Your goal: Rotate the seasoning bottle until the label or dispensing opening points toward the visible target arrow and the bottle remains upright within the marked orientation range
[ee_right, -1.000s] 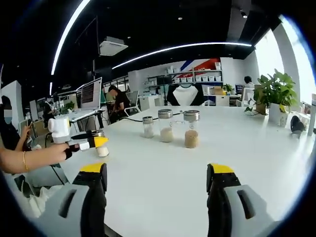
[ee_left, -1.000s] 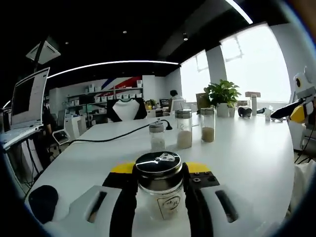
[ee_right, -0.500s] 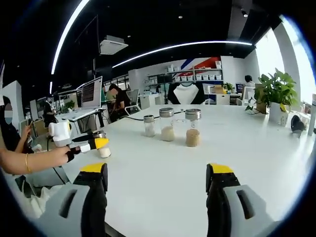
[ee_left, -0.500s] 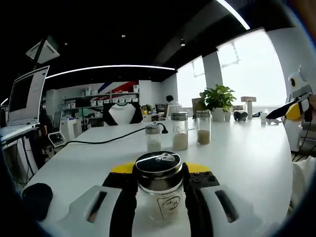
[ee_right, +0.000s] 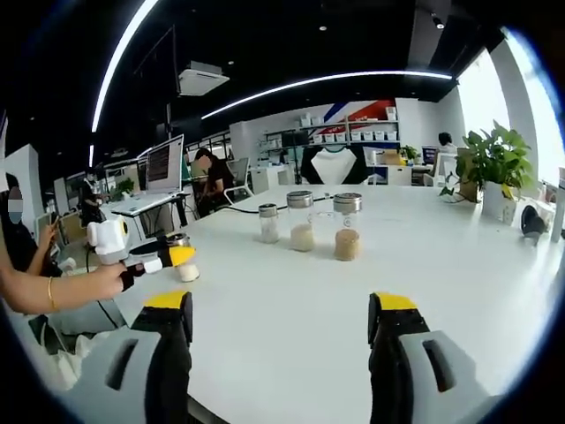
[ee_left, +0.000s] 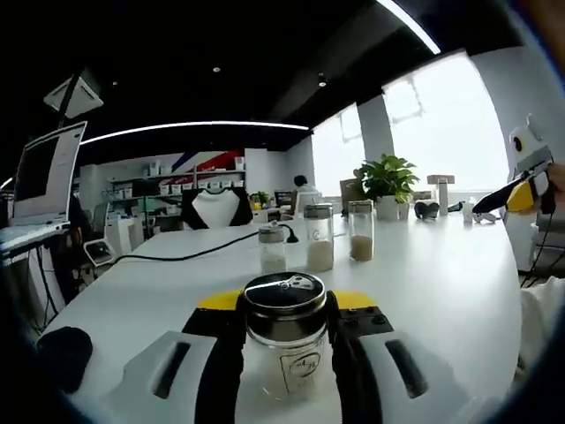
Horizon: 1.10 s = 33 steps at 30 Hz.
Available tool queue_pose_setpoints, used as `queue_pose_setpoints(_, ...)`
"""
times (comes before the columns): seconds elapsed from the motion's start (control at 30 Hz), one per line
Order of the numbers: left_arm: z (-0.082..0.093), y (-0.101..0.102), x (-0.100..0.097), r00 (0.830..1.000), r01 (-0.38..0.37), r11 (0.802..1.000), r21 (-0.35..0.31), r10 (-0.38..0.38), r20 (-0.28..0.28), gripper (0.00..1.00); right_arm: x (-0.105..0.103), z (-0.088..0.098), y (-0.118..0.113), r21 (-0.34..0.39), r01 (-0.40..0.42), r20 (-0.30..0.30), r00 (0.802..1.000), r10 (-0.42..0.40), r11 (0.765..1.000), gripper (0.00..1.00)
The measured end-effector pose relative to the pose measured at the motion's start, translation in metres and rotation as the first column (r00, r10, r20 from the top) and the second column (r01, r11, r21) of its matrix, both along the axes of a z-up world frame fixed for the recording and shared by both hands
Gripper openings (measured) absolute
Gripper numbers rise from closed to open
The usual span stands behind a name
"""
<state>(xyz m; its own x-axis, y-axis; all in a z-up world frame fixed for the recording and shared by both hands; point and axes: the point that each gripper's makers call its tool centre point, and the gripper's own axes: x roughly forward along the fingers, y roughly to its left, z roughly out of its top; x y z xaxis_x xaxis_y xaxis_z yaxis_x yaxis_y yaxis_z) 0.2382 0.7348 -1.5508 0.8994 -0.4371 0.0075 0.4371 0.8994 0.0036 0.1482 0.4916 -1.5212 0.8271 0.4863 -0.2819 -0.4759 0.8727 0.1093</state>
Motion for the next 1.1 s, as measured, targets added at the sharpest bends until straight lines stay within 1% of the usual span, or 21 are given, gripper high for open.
queue_pose_setpoints(0.03, 0.002, 0.001, 0.000, 1.000, -0.002, 1.000, -0.004, 0.002, 0.008, 0.41, 0.000, 0.000, 0.000, 0.005, 0.000, -0.001, 1.000, 0.000, 1.000, 0.82)
queue_pose_setpoints(0.07, 0.005, 0.003, 0.000, 1.000, -0.015, 1.000, 0.009, 0.015, 0.012, 0.44, 0.000, 0.001, 0.000, 0.012, 0.002, -0.001, 1.000, -0.002, 1.000, 0.82)
queue_pose_setpoints(0.13, 0.010, 0.005, 0.001, 0.999, -0.030, 0.999, 0.012, 0.030, 0.024, 0.52, 0.001, 0.002, 0.001, 0.013, 0.001, -0.001, 1.000, -0.001, 1.000, 0.82)
queue_pose_setpoints(0.3, 0.019, 0.000, -0.003, 0.999, -0.036, 0.999, 0.035, 0.034, 0.039, 0.55, 0.001, 0.003, 0.002, 0.027, -0.001, 0.001, 1.000, 0.001, 1.000, 0.82)
queue_pose_setpoints(0.37, 0.022, -0.001, -0.005, 0.999, -0.043, 0.998, 0.043, 0.042, 0.021, 0.60, 0.001, 0.003, 0.003, 0.030, -0.004, 0.002, 1.000, 0.004, 1.000, 0.82)
queue_pose_setpoints(0.47, 0.030, -0.005, -0.009, 0.999, -0.045, 0.998, 0.035, 0.044, 0.024, 0.69, 0.000, 0.003, 0.004, 0.031, -0.008, 0.003, 1.000, 0.008, 0.999, 0.82)
queue_pose_setpoints(0.5, 0.032, -0.006, -0.010, 0.999, -0.048, 0.998, 0.047, 0.047, 0.024, 0.71, 0.000, 0.003, 0.004, 0.032, -0.010, 0.003, 1.000, 0.009, 0.999, 0.82)
queue_pose_setpoints(0.53, 0.034, -0.008, -0.011, 0.999, -0.047, 0.996, 0.082, 0.045, 0.022, 0.72, 0.000, 0.002, 0.004, 0.033, -0.010, 0.002, 1.000, 0.010, 0.999, 0.82)
queue_pose_setpoints(0.57, 0.031, -0.007, -0.012, 0.998, -0.056, 0.991, 0.123, 0.056, 0.004, 0.71, -0.001, 0.002, 0.004, 0.033, -0.010, 0.002, 1.000, 0.010, 0.999, 0.82)
queue_pose_setpoints(0.6, 0.033, -0.006, -0.012, 0.997, -0.075, 0.987, 0.144, 0.075, 0.009, 0.71, -0.001, 0.002, 0.003, 0.035, -0.010, 0.002, 1.000, 0.010, 0.999, 0.82)
queue_pose_setpoints(0.67, 0.037, -0.007, -0.013, 0.997, -0.076, 0.988, 0.136, 0.077, -0.003, 0.73, -0.001, 0.003, 0.002, 0.043, -0.009, 0.003, 1.000, 0.009, 0.999, 0.82)
queue_pose_setpoints(0.73, 0.043, -0.007, -0.014, 0.997, -0.080, 0.990, 0.113, 0.081, -0.006, 0.79, -0.001, 0.004, 0.002, 0.050, -0.007, 0.005, 1.000, 0.006, 0.999, 0.82)
queue_pose_setpoints(0.8, 0.048, -0.006, -0.015, 0.996, -0.093, 0.989, 0.117, 0.094, -0.007, 0.84, -0.001, 0.004, 0.001, 0.051, -0.005, 0.006, 1.000, 0.005, 0.999, 0.82)
queue_pose_setpoints(0.97, 0.062, -0.003, -0.017, 0.994, -0.109, 0.991, 0.072, 0.110, -0.011, 0.90, -0.001, 0.005, -0.001, 0.058, -0.001, 0.009, 1.000, 0.000, 0.998, 0.82)
queue_pose_setpoints(1.03, 0.067, -0.005, -0.018, 0.993, -0.113, 0.991, 0.069, 0.114, -0.015, 0.93, -0.001, 0.005, -0.002, 0.059, -0.002, 0.009, 1.000, 0.001, 0.998, 0.82)
queue_pose_setpoints(1.1, 0.068, -0.007, -0.018, 0.992, -0.119, 0.990, 0.074, 0.121, -0.025, 0.93, -0.001, 0.007, -0.003, 0.063, -0.001, 0.016, 1.000, 0.000, 0.998, 0.82)
